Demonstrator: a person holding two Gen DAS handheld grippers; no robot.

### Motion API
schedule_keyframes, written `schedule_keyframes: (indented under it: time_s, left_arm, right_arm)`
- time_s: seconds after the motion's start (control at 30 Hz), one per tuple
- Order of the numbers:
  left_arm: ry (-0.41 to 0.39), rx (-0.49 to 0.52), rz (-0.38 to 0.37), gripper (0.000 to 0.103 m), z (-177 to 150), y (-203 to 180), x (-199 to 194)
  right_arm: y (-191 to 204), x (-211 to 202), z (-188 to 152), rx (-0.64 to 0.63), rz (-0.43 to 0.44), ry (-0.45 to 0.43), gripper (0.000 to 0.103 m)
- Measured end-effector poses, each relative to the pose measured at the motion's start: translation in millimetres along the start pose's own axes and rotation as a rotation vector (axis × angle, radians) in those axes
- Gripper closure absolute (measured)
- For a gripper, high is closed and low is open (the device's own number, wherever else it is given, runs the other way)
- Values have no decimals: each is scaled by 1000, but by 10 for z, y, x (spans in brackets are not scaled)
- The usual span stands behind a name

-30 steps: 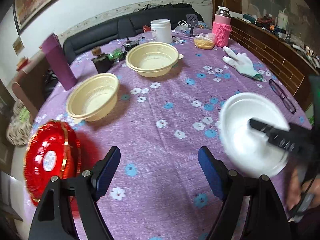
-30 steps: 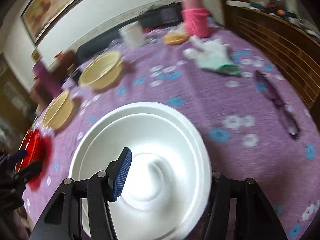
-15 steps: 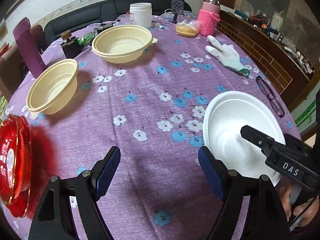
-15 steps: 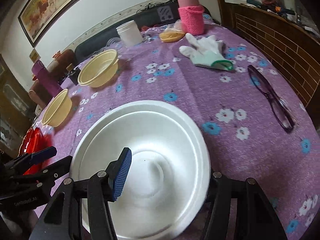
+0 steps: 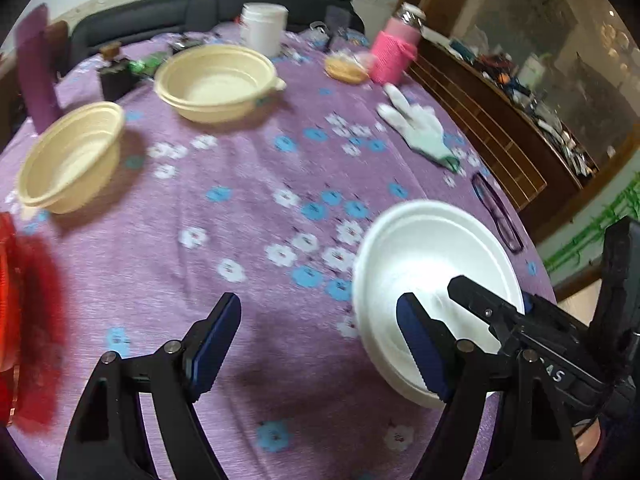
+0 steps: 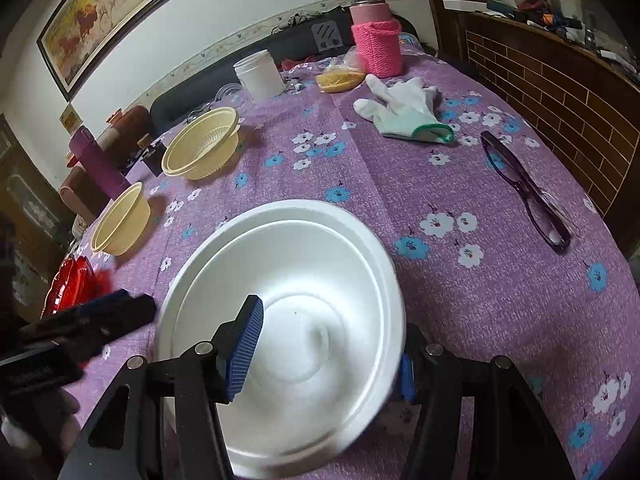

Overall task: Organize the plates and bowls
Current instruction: 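Grasp the white paper bowl rim with the right tool, then carry the white paper bowl with the right tool over the red plate stack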

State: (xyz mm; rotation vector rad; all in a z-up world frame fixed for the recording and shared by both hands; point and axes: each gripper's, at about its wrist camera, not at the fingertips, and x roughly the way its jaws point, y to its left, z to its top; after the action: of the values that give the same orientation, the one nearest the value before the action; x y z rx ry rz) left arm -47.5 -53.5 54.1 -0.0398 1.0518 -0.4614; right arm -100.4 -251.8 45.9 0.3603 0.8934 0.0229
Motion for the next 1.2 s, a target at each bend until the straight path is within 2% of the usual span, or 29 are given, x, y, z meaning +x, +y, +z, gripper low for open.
schedule_keyframes:
  time_s: [0.23,0.27,0.3,0.33,0.37,0.43,0.5,0.63,0.77,0.97,1.2]
  left_arm:
    - [61,10,-55,24,14,-148,235]
    - [62,9,-71,27,12,-159,243]
    - [59,9,-88,30,7,-165,243]
    - [60,13,-99,39,5,-174,250]
    - [68,20,-109,50,-1,-189,262]
    - [89,28,-137,59,-15,-218,269]
    - [79,40,-133,59,-41,-228,194]
    - [8,29,-146,59,-57,-90,-129]
    - [-70,-3,-130,59,-54,176,-485]
    - [-201,-98,-64,58,-79,819,-1114]
    - [-314,-248,98,58,-175,1712,-1789]
  right_arm:
    - [-61,-70,-65,8,-34,-3,42]
    - [-63,-70,-76,7,-38,-1,44]
    - [-58,-66,-85,6,-40,4,52]
    - [-49,-53,-99,5,-46,14,63]
    - [-41,-43,-109,5,-55,24,68]
    - [-16,-49,-123,6,-70,33,80]
    - [39,-108,-121,-3,-84,24,82]
    - [237,-213,-83,-38,-74,7,82]
    - [624,-288,-36,-101,-52,-15,82]
    - [1475,-294,64,-242,19,-51,82]
    - [2650,-141,137,-403,183,-63,82]
